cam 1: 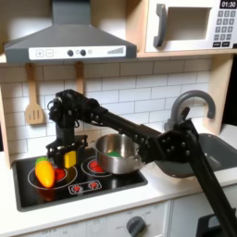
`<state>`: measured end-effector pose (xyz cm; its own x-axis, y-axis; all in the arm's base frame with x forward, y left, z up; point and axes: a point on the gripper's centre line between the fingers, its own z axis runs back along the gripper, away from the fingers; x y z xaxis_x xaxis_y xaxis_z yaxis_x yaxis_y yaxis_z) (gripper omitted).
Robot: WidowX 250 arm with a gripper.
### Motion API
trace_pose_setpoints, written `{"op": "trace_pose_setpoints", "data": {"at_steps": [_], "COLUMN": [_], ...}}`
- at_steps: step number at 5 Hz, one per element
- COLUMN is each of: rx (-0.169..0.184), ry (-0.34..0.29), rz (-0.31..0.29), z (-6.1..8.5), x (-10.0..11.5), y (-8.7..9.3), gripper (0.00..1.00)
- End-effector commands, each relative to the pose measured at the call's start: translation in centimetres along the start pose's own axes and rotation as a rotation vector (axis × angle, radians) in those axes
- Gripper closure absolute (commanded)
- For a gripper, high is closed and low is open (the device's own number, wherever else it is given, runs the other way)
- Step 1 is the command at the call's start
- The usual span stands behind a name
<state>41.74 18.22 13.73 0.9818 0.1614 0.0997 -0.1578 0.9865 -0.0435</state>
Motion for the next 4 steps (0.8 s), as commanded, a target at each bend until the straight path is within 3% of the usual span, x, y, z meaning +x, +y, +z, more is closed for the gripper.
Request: {"op": "trace_pose_setpoints", "data": {"at_steps": [1, 3, 4], "rx": [-0.037, -0.05, -0.048], "ry": [-0.028, -0.046, -0.095], "rz": [0.012, 0.026, 0.026], "z": [0.7, 2.1, 4.4], "x": [-0.5, -2.6, -3.2], "y": [-0.1, 0.0, -0.3], "gripper": [1.0, 1.0, 1.0]}}
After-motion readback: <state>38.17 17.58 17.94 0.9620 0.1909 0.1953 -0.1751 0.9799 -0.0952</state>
